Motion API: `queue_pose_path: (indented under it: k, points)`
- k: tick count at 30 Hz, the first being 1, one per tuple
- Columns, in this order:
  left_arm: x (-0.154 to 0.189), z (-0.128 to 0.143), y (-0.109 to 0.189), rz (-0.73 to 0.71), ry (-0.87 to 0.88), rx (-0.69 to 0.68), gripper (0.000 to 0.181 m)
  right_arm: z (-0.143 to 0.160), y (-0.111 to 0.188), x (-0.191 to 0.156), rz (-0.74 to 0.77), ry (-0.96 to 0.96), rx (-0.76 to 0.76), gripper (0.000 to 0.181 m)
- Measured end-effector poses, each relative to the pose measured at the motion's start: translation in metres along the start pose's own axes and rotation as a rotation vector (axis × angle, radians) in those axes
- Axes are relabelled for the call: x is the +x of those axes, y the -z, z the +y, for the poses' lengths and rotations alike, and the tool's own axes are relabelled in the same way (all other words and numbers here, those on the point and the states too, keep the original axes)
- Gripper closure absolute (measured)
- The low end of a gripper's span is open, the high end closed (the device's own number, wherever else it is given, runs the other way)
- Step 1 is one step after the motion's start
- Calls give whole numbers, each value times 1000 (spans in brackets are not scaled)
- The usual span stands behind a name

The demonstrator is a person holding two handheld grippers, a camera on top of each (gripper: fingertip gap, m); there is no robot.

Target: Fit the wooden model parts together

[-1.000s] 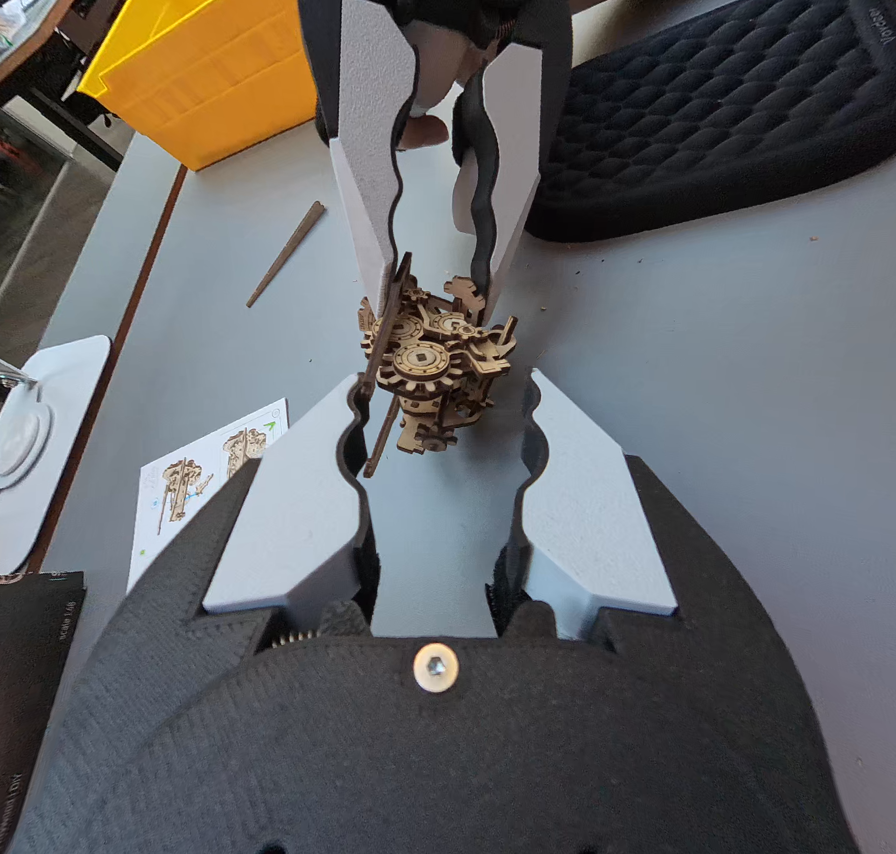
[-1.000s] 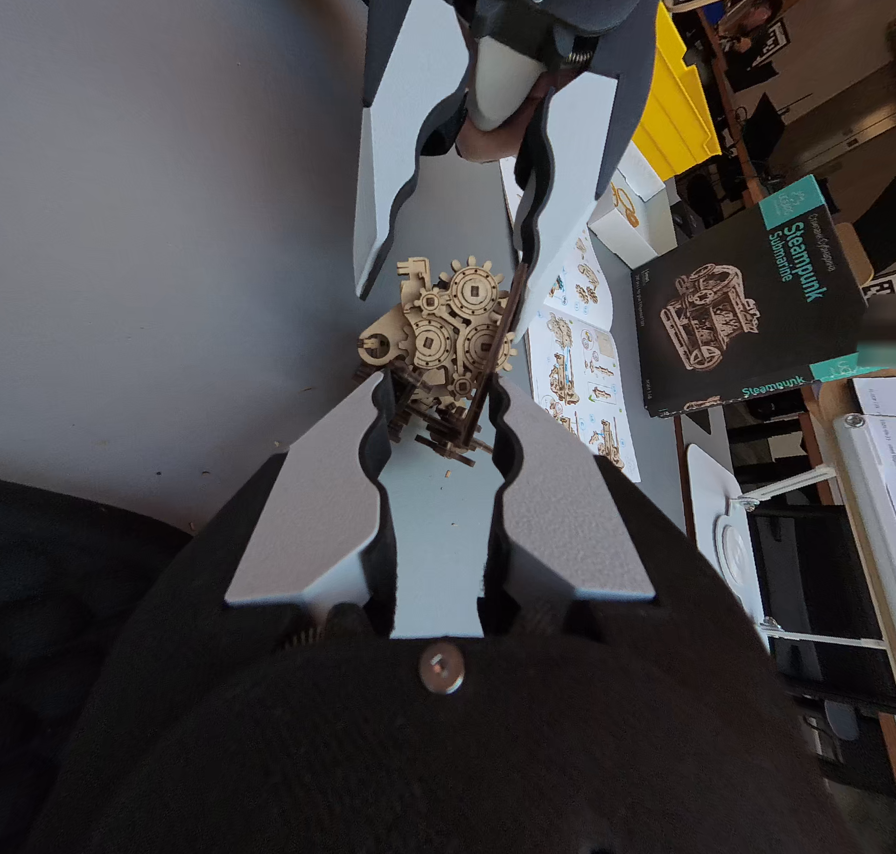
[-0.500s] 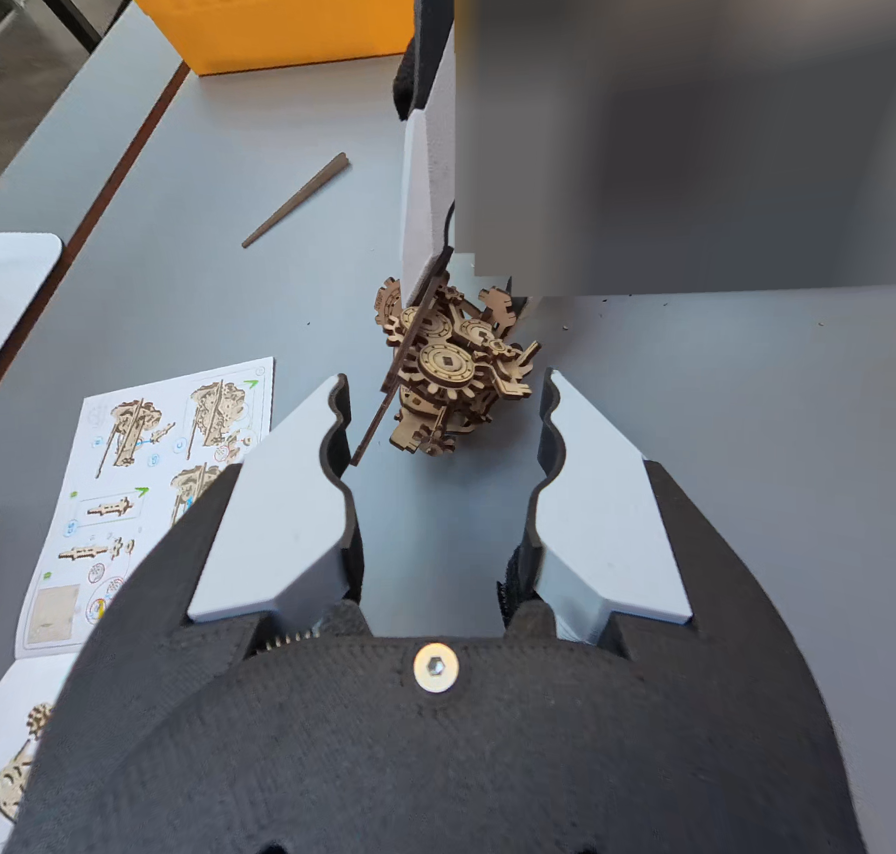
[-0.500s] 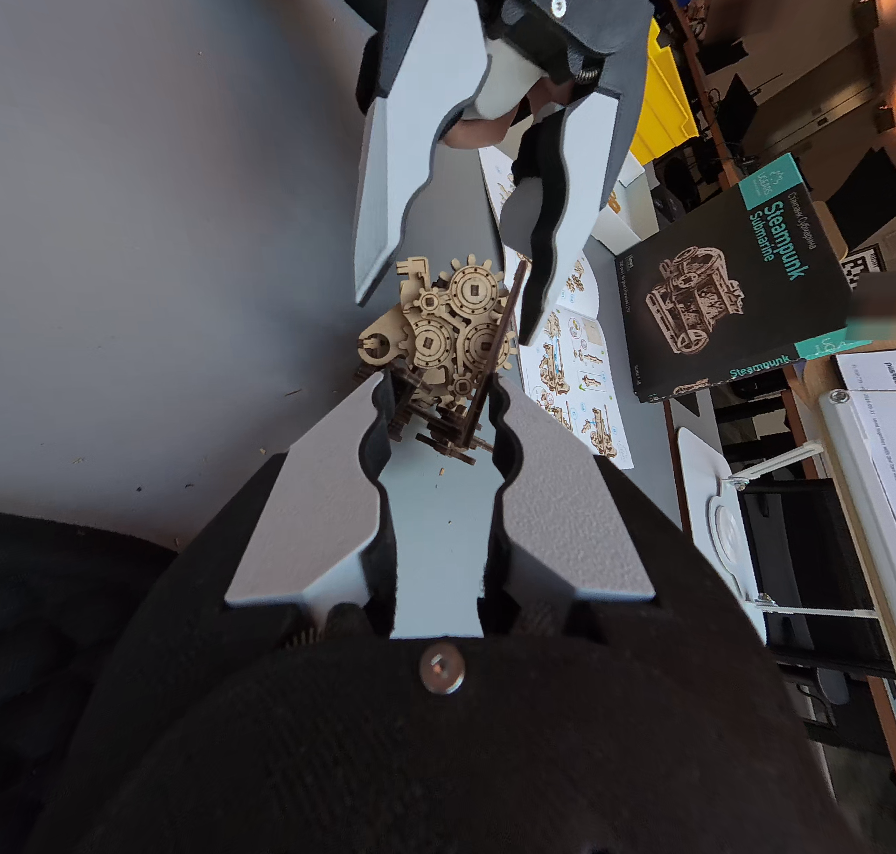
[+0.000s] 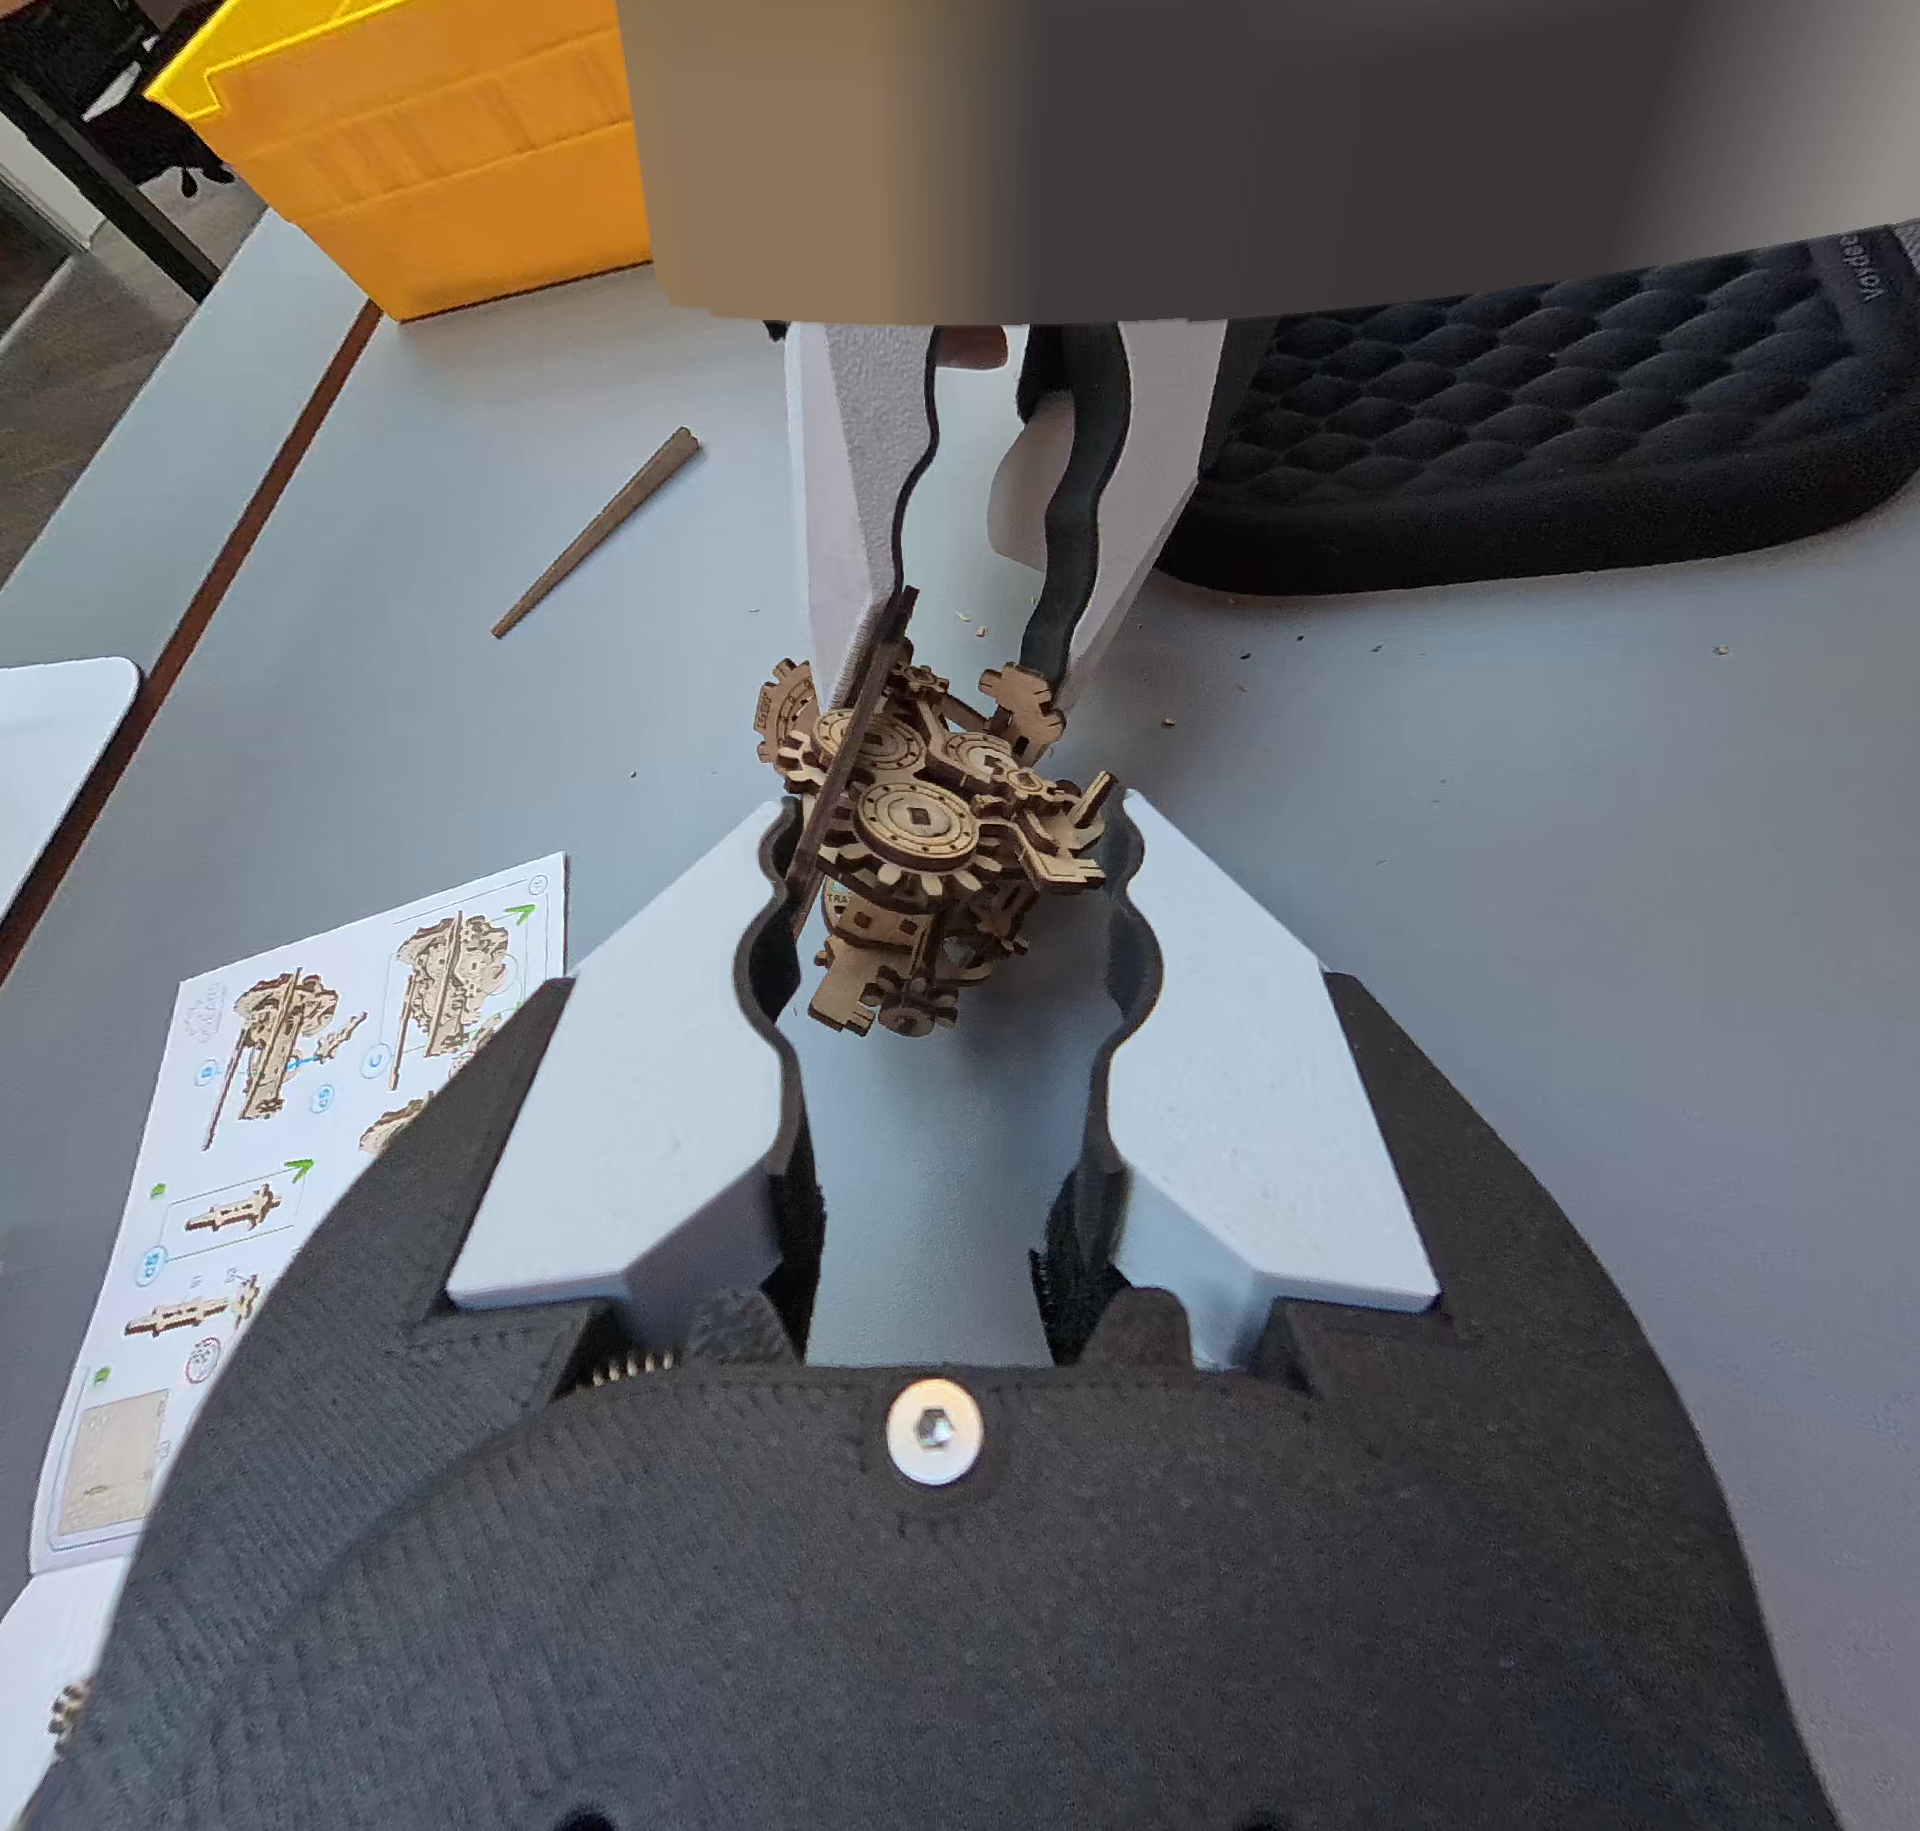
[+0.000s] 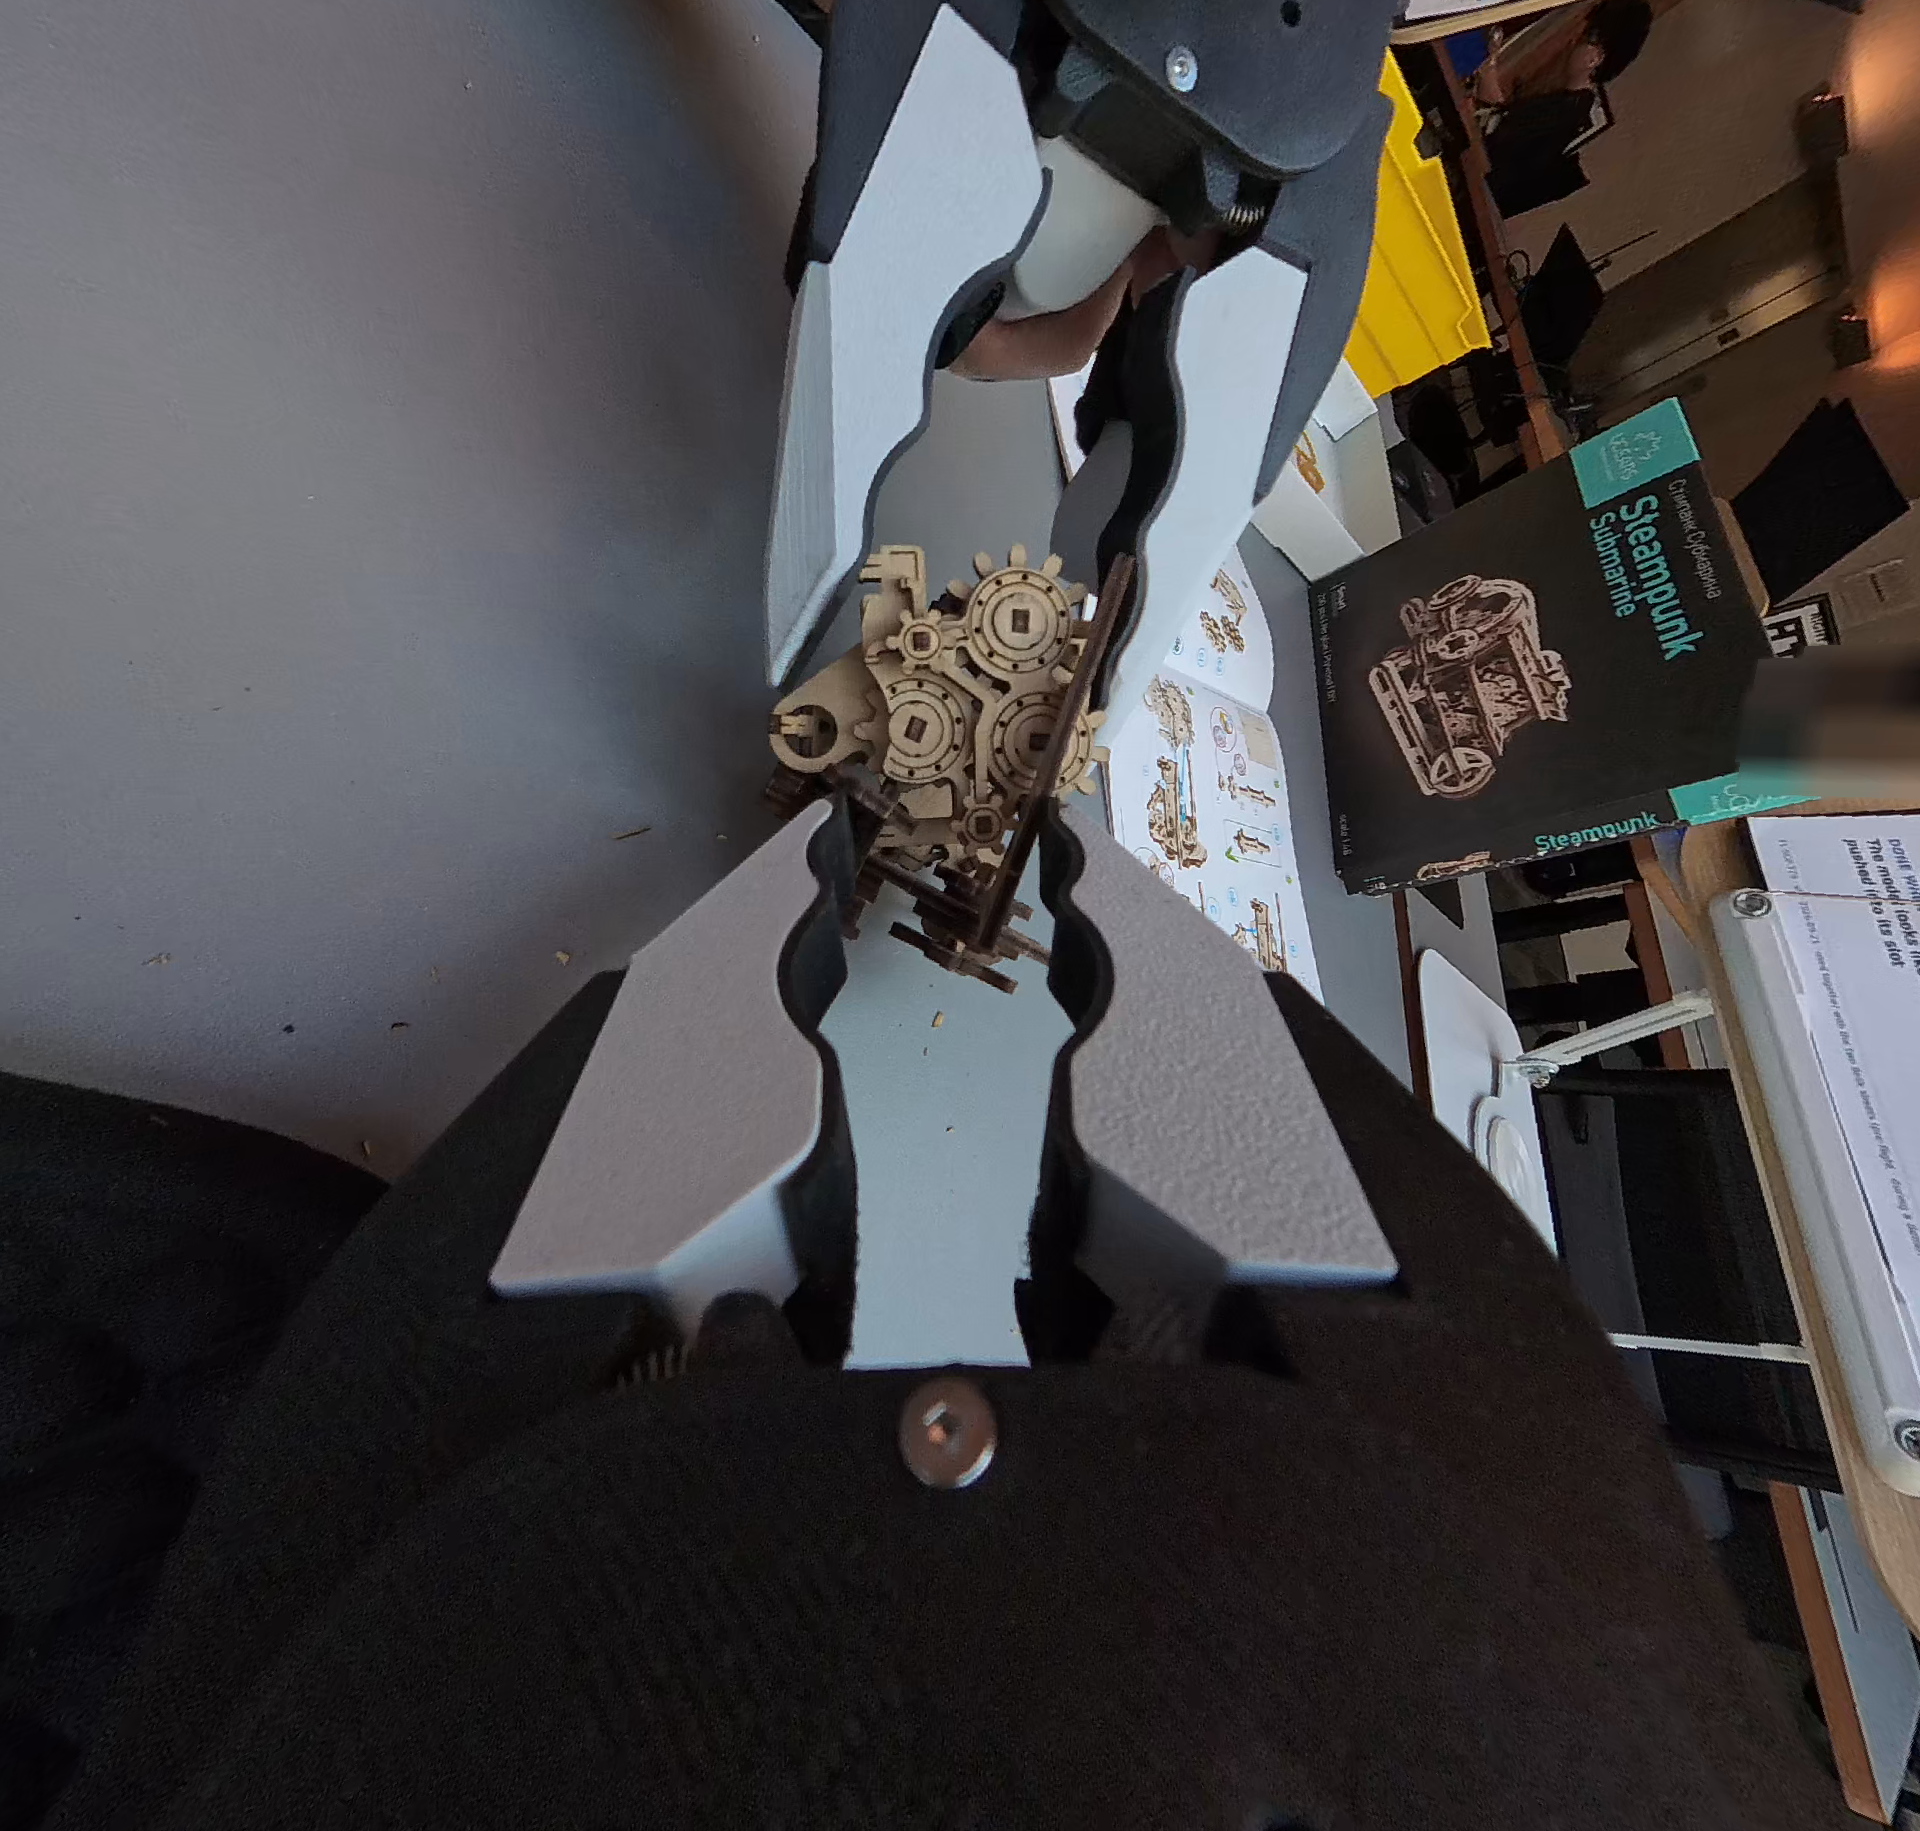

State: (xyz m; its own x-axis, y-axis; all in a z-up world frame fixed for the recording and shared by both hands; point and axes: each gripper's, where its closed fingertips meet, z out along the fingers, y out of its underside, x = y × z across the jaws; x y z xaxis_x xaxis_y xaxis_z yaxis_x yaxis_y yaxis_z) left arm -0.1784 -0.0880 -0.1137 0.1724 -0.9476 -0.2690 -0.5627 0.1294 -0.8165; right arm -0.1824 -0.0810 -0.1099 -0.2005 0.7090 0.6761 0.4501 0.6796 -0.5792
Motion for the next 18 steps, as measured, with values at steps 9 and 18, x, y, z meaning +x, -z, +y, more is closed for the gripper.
queue_pose_path:
  k: [9,18]
  points:
    - [-1,10,1,29,25,-30,125,1,-2,3,32,-8,10,138]
    - [-2,13,1,1,-40,-47,125,2,-3,6,50,-24,7,133]
